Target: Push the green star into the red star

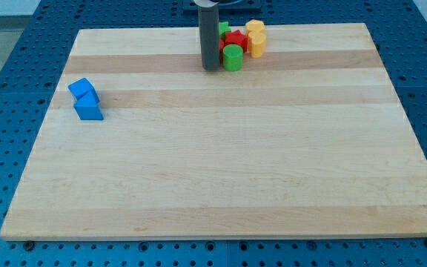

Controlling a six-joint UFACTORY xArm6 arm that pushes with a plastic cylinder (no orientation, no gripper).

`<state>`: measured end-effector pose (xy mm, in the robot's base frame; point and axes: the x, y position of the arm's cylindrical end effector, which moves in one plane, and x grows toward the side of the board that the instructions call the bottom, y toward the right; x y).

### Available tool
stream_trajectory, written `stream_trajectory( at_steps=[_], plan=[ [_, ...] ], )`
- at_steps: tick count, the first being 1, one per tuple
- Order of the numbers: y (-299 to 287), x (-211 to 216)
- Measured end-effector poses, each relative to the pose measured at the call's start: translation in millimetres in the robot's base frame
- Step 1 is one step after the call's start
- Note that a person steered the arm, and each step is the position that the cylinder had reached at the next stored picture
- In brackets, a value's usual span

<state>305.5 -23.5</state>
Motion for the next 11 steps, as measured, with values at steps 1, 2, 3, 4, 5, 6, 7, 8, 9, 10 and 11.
stream_trajectory(
  at_steps=[1,2,3,4,5,6,7,8,9,10,11],
  plan=[
    [-2,6],
    [-16,10],
    [-35,-2],
    [-46,-26],
    [-47,-60],
    [-48,-94],
    [-44,-113],
    [-28,-113],
    [-15,-113],
    [-4,-113],
    [7,-111]
  ],
)
